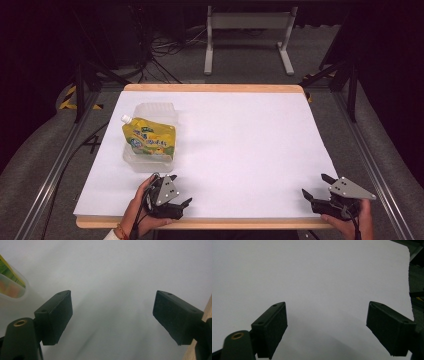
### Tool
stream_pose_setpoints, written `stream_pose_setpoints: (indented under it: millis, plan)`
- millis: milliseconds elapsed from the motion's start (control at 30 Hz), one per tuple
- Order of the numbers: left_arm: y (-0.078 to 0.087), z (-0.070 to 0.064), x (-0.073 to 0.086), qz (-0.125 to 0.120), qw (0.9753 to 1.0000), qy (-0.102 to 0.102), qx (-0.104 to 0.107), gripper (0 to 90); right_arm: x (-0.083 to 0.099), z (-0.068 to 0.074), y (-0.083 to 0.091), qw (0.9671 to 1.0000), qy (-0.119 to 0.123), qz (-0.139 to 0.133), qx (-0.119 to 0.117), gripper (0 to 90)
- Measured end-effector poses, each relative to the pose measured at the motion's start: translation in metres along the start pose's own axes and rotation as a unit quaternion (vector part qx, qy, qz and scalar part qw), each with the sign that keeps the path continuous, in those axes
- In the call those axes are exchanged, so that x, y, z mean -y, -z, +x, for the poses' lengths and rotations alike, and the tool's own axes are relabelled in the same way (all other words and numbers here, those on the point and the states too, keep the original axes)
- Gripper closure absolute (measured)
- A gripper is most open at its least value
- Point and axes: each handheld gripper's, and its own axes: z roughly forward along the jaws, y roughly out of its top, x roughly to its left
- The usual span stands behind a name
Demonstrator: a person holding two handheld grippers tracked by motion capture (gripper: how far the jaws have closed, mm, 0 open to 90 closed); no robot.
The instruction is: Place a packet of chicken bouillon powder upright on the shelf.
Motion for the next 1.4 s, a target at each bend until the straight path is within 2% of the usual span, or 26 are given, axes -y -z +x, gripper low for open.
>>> stream_pose_setpoints:
  millis: [33,100,200,233,333,500,767,1400]
  plan:
    - [-0.001,-0.001,0.001,-0.001,1.0000,0.006,0.002,16.6,-0.001,0.001,0.000,1.0000,0.002,0.000,-0.002,17.3]
    - [-0.001,0.000,0.003,0.001,1.0000,0.004,0.003,16.6,-0.002,0.002,0.000,1.0000,0.002,-0.005,-0.006,17.3]
    - [-0.001,0.001,0.004,-0.001,0.9999,0.010,0.008,16.6,-0.008,0.005,-0.002,0.9987,-0.016,-0.025,-0.040,19.6]
    - [-0.001,0.001,0.004,-0.001,1.0000,0.007,0.006,16.7,-0.011,0.007,-0.003,0.9985,-0.012,-0.027,-0.046,19.6]
    - [-0.001,0.001,0.004,-0.001,1.0000,0.006,0.007,16.6,-0.015,0.017,-0.008,0.9980,0.023,-0.019,-0.055,18.3]
    - [-0.001,0.001,0.004,-0.002,0.9999,0.008,0.006,16.5,-0.014,0.022,-0.015,0.9971,0.034,-0.005,-0.068,17.8]
    - [-0.002,0.000,0.003,-0.001,0.9999,0.009,0.008,16.4,-0.014,0.017,-0.013,0.9970,0.016,-0.018,-0.073,17.6]
    - [-0.003,0.001,0.002,-0.002,0.9999,0.003,0.013,16.2,-0.015,0.022,-0.017,0.9958,0.027,-0.009,-0.087,17.5]
